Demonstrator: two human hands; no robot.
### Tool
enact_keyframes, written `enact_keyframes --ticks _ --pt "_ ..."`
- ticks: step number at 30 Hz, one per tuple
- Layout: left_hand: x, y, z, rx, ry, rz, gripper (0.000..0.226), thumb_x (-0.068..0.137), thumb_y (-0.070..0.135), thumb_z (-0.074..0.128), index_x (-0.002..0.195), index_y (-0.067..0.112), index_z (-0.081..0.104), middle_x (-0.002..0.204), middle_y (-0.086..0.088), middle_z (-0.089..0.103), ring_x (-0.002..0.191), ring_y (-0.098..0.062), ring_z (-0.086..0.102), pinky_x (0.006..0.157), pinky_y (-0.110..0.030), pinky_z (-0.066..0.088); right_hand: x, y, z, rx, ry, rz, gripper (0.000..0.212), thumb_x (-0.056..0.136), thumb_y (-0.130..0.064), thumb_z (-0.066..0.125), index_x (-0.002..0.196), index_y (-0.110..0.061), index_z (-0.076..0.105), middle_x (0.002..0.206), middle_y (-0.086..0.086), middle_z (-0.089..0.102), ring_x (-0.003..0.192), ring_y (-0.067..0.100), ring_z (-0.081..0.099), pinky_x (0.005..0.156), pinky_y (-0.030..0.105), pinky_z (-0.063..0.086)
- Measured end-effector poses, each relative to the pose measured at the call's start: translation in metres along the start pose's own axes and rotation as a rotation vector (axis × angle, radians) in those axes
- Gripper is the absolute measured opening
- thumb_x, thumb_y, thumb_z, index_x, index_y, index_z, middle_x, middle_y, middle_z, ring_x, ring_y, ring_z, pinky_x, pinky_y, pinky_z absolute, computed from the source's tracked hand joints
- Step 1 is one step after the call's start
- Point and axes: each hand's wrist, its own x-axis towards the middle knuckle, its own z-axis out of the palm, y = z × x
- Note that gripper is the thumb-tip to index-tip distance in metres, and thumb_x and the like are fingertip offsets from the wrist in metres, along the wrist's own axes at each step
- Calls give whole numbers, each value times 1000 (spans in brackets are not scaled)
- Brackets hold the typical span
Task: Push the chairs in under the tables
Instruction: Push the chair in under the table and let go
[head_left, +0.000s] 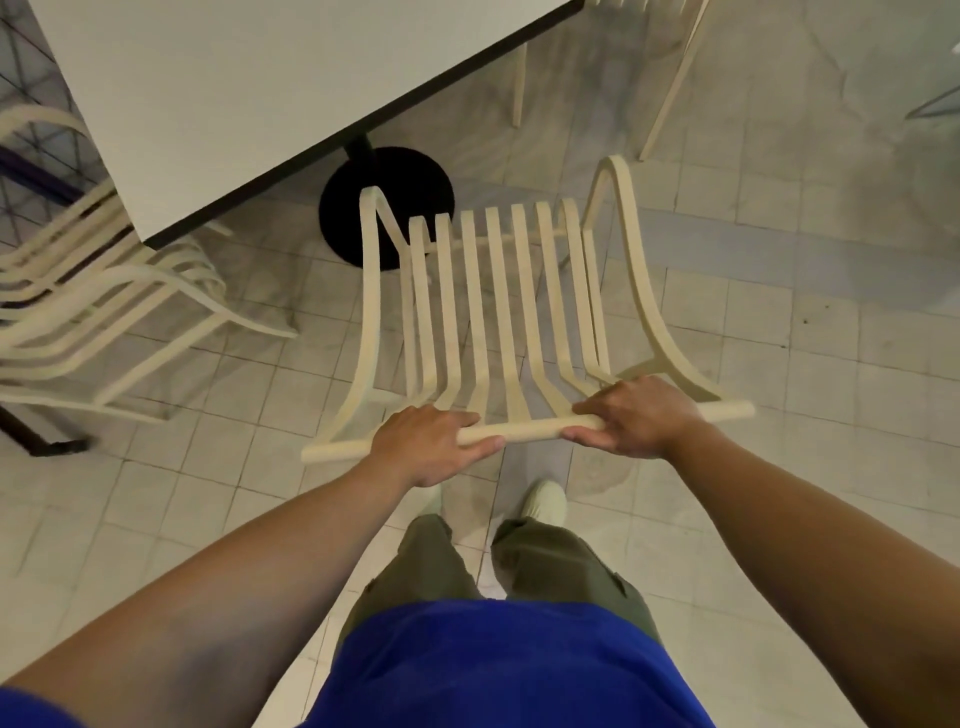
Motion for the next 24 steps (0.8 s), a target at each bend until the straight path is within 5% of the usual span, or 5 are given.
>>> enact_keyframes --ticks 11,24 --pt "6 3 -6 19 -34 39 88 80 92 22 145 38 48 120 0 66 100 -24 61 74 -37 45 2 4 -1 -2 -31 93 100 69 -96 2 117 -35 66 84 -11 67 68 9 62 69 29 58" --pt "2 1 -6 -32 -26 45 83 77 94 28 132 40 58 105 6 66 90 -20 61 78 -39 53 6 -1 1 35 -158 133 108 62 -101 11 148 -40 37 125 -4 66 100 18 65 89 40 55"
